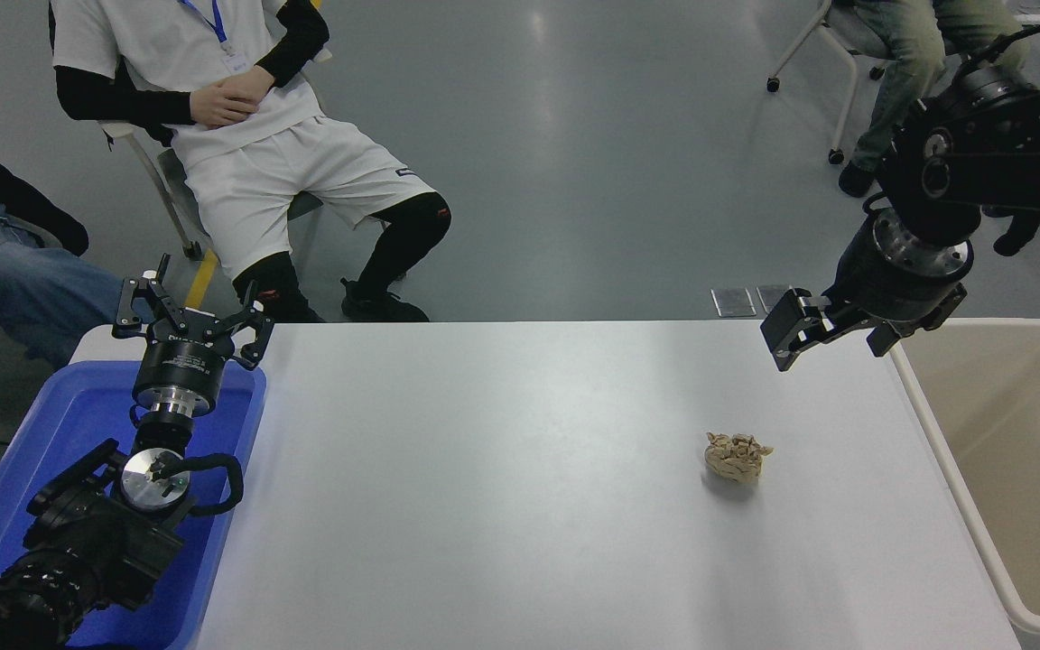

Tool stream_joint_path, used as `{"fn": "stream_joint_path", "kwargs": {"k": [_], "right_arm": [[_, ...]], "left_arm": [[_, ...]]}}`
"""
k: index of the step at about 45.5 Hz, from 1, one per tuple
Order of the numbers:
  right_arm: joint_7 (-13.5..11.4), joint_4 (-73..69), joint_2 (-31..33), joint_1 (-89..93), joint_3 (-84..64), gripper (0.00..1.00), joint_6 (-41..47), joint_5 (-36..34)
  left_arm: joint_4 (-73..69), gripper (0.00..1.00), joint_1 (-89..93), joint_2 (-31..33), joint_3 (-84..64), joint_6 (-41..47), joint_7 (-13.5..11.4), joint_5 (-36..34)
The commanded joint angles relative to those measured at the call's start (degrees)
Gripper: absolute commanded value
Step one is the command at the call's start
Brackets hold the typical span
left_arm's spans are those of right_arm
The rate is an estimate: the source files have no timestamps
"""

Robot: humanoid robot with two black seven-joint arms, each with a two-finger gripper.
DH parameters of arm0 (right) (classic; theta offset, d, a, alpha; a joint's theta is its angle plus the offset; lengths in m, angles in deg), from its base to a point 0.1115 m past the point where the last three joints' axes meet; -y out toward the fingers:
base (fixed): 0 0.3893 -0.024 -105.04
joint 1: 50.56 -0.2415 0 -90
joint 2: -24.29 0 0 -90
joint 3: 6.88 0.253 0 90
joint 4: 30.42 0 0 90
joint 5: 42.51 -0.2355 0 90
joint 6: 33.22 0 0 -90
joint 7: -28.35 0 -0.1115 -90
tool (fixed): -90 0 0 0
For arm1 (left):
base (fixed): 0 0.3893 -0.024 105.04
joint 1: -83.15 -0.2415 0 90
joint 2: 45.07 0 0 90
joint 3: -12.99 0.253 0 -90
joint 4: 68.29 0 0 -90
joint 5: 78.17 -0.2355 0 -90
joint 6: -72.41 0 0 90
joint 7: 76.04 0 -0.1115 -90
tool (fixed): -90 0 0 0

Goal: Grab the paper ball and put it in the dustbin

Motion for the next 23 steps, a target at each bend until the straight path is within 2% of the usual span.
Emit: {"fn": "stream_joint_path", "kwargs": {"k": [1, 23], "right_arm": [[0.0, 0.0, -0.1, -0.3, 0.0, 1.0, 0.0, 0.0], [0.0, 0.0, -0.3, -0.4, 0.0, 1.0, 0.0, 0.0]], "left_arm": [[0.0, 0.99, 0.0, 0.0, 0.1, 0.1, 0.0, 0.0], [0.0, 0.99, 0.0, 0.0, 0.1, 0.0, 0.0, 0.0]]}}
